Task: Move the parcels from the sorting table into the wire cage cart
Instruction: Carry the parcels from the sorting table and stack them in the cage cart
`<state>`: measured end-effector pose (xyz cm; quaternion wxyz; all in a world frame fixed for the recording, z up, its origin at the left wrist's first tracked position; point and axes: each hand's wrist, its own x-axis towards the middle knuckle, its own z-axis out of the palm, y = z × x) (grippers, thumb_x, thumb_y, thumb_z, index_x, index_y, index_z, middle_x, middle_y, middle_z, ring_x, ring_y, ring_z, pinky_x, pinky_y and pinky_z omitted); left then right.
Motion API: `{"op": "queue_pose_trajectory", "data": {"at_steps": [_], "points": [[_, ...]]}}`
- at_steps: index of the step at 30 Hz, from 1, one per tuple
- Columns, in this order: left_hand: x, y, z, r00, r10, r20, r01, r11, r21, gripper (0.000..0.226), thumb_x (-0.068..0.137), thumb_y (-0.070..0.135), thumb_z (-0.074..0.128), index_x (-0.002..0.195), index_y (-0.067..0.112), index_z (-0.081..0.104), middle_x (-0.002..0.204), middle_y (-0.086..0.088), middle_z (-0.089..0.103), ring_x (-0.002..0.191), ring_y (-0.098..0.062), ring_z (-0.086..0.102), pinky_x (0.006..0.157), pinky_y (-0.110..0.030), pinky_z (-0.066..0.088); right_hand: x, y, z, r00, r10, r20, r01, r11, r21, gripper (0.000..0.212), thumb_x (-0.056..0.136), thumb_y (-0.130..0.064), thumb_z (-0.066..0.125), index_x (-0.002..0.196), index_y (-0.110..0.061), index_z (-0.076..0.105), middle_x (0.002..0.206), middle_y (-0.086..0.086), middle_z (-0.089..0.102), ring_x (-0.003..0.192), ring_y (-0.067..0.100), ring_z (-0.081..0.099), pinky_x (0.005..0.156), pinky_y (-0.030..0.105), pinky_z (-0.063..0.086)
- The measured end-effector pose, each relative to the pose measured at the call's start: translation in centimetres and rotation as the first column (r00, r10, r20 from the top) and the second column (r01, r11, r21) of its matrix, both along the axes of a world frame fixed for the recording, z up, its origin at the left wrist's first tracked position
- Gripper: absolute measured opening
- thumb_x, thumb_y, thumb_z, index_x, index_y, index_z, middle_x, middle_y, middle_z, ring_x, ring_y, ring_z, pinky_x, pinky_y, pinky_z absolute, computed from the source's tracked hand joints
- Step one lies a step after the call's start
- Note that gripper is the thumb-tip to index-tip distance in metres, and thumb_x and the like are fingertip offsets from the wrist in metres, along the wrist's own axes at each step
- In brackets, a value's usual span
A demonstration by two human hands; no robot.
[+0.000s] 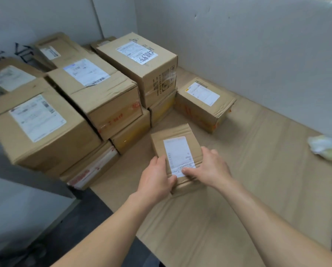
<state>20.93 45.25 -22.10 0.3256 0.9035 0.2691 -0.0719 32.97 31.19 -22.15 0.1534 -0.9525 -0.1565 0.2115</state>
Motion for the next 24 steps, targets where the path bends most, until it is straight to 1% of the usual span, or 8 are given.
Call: {"op": "queue_pose_trajectory", "data": {"at_steps": [8, 11, 14, 16, 19, 21, 23, 24], "points": [[-13.2, -0.4, 0.2, 0.997, 0.068, 0.047, -0.065, 0.995, -0.072, 0.053, 0.088, 0.031, 0.069, 0.135, 0.024, 0.047, 0.12, 0.004, 0.051, 0.105, -0.018, 0.057, 0.091, -0.034, 0.05, -12.5, -0.2, -0.4, 0.999, 0.031, -0.043, -0.028, 0.998, 0.057, 0.077, 0.055, -0.072, 0.077, 0.115, -0.03, 0.055, 0.113, -0.003, 0.061, 0.109, 0.021, 0.061, 0.085, 0.033, 0.049], [-17.0, 0.0, 0.3, 0.994, 0.097, 0.043, -0.093, 0.992, -0.084, 0.052, 0.088, 0.027, 0.067, 0.136, 0.023, 0.046, 0.125, 0.003, 0.051, 0.11, -0.021, 0.056, 0.094, -0.034, 0.047, -16.3, 0.1, -0.8, 0.991, -0.002, -0.137, 0.018, 0.993, 0.115, 0.078, 0.045, -0.077, 0.071, 0.108, -0.033, 0.06, 0.104, -0.013, 0.067, 0.098, 0.013, 0.065, 0.083, 0.033, 0.054], [-20.0, 0.5, 0.5, 0.985, 0.167, 0.045, -0.158, 0.976, -0.146, 0.054, 0.088, 0.021, 0.065, 0.137, 0.023, 0.044, 0.131, 0.004, 0.051, 0.114, -0.021, 0.055, 0.097, -0.035, 0.047, -18.6, 0.2, -1.5, 0.969, -0.021, -0.247, 0.073, 0.976, 0.204, 0.071, 0.042, -0.072, 0.073, 0.099, -0.031, 0.067, 0.091, -0.017, 0.074, 0.087, 0.007, 0.069, 0.082, 0.034, 0.057], [-21.4, 0.7, 0.5, 0.974, 0.22, 0.045, -0.209, 0.961, -0.18, 0.055, 0.086, 0.018, 0.064, 0.136, 0.023, 0.044, 0.131, 0.004, 0.053, 0.113, -0.02, 0.056, 0.097, -0.037, 0.048, -19.6, 0.4, -2.0, 0.95, -0.033, -0.311, 0.127, 0.949, 0.288, 0.057, 0.05, -0.061, 0.078, 0.096, -0.028, 0.072, 0.087, -0.016, 0.076, 0.085, 0.007, 0.072, 0.083, 0.036, 0.059], [-23.8, 1.1, 0.7, 0.95, 0.308, 0.06, -0.289, 0.933, -0.215, 0.059, 0.083, 0.012, 0.06, 0.138, 0.026, 0.045, 0.131, 0.007, 0.054, 0.113, -0.018, 0.056, 0.096, -0.037, 0.049, -21.4, 1.1, -2.2, 0.921, -0.013, -0.39, 0.185, 0.895, 0.406, 0.021, 0.077, -0.031, 0.082, 0.096, -0.023, 0.076, 0.088, -0.013, 0.078, 0.091, 0.016, 0.073, 0.087, 0.04, 0.058], [-25.4, 1.5, 0.9, 0.929, 0.362, 0.074, -0.337, 0.911, -0.237, 0.062, 0.083, 0.01, 0.059, 0.14, 0.027, 0.045, 0.132, 0.009, 0.054, 0.113, -0.015, 0.055, 0.095, -0.033, 0.049, -22.6, 1.7, -1.9, 0.879, 0.015, -0.477, 0.245, 0.844, 0.477, 0.022, 0.086, -0.022, 0.077, 0.108, -0.022, 0.072, 0.095, -0.008, 0.078, 0.095, 0.019, 0.074, 0.081, 0.038, 0.058], [-27.0, 1.9, 1.1, 0.903, 0.421, 0.086, -0.388, 0.885, -0.258, 0.064, 0.082, 0.009, 0.059, 0.142, 0.028, 0.044, 0.133, 0.011, 0.055, 0.112, -0.012, 0.054, 0.093, -0.027, 0.047, -23.8, 2.4, -1.6, 0.802, 0.07, -0.593, 0.319, 0.789, 0.525, 0.031, 0.091, -0.017, 0.072, 0.119, -0.023, 0.062, 0.103, -0.004, 0.077, 0.093, 0.021, 0.074, 0.071, 0.033, 0.056], [-27.8, 2.1, 1.3, 0.889, 0.449, 0.092, -0.413, 0.872, -0.263, 0.065, 0.082, 0.009, 0.06, 0.142, 0.028, 0.044, 0.134, 0.011, 0.055, 0.113, -0.01, 0.053, 0.093, -0.024, 0.045, -24.3, 2.9, -1.5, 0.768, 0.11, -0.631, 0.332, 0.774, 0.539, 0.033, 0.093, -0.015, 0.069, 0.122, -0.024, 0.058, 0.106, -0.001, 0.077, 0.094, 0.023, 0.074, 0.07, 0.034, 0.056]]}}
